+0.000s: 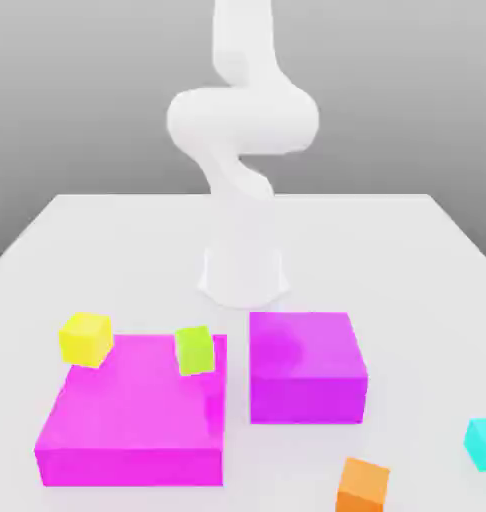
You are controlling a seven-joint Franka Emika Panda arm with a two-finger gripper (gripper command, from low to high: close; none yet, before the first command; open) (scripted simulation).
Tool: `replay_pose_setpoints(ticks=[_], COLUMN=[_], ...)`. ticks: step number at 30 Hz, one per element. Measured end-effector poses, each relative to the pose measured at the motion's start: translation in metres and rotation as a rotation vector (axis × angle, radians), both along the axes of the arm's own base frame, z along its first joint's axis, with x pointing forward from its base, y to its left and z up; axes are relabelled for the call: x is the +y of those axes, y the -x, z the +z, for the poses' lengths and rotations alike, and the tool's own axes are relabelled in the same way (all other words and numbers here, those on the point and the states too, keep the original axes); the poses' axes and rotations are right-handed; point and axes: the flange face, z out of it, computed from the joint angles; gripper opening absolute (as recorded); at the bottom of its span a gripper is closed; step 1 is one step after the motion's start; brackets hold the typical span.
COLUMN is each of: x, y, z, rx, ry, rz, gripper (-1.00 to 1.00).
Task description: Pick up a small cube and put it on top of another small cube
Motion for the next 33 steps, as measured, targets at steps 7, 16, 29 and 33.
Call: replay_pose_setpoints(ticks=[7, 16, 29, 33], x=[0.072, 0.174, 0.294, 0.297], y=[-0.071, -0.104, -0.039, -0.034], z=[-0.102, -0.253, -0.488, -0.545], rx=[0.166, 0.349, 0.559, 0.566], ry=[0.178, 0.374, 0.572, 0.577], rz=[0.315, 0.753, 1.418, 1.443], gripper=[0.0, 0.0, 0.0, 0.0])
